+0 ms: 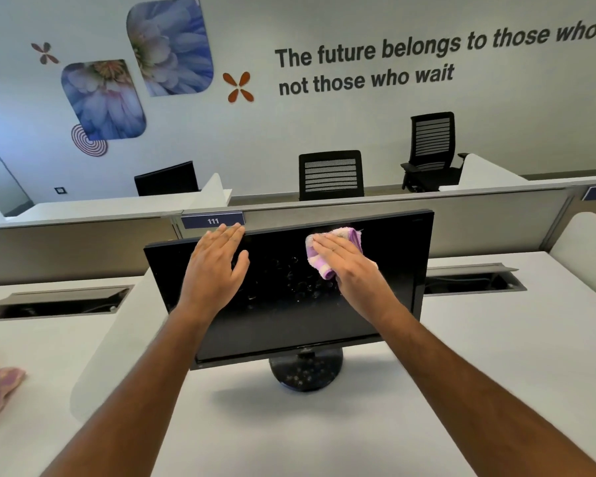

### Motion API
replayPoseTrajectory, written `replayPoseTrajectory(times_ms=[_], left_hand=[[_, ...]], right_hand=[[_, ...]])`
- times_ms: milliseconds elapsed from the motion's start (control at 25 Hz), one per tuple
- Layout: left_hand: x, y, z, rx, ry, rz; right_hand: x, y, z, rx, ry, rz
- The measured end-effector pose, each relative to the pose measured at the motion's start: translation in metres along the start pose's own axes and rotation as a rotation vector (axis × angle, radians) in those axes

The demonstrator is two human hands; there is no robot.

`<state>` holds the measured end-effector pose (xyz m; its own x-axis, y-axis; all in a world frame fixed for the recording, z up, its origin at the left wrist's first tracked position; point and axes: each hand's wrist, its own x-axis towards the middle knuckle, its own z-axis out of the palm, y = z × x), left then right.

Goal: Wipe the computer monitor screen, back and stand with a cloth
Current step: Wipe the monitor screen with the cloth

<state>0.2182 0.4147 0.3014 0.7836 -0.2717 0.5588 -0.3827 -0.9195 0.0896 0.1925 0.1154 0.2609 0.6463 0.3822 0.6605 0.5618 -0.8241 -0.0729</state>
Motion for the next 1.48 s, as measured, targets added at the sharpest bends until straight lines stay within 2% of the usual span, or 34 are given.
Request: replayPoseTrajectory(times_ms=[240,520,760,960,1200,1320,1480], left_hand=[[-0.003,-0.001,0.000,-0.053,0.001,-0.005],[-0.005,-0.005,0.000,-0.091,-0.006,-0.009],[-0.003,-0.008,0.000,-0.111,-0.019,0.008],[-0.005,-0.010,-0.001,-0.115,-0.022,-0.005],[-0.003,-0.012,-0.005,-0.105,-0.054,0.031],[-0.002,-0.021,-0.011,-0.094,-0.097,0.094],[-0.014,-0.055,-0.020,-0.069,-0.013,0.035]], right_hand=[[-0.029,-0.018,0.033,0.009,-0.118,-0.074],[0.021,-0.041,0.015,0.030,0.049,0.016],[-0.004,-0.055,0.039,0.026,-0.026,-0.038],[0.035,-0.059,0.017,-0.038,0.087,0.064],[0.014,-0.068,0.048,-0.091,-0.030,-0.009],[0.011,-0.069,0.046,-0.161,-0.032,-0.019],[0.030,-0.069,0.030,-0.261,0.028,0.124]])
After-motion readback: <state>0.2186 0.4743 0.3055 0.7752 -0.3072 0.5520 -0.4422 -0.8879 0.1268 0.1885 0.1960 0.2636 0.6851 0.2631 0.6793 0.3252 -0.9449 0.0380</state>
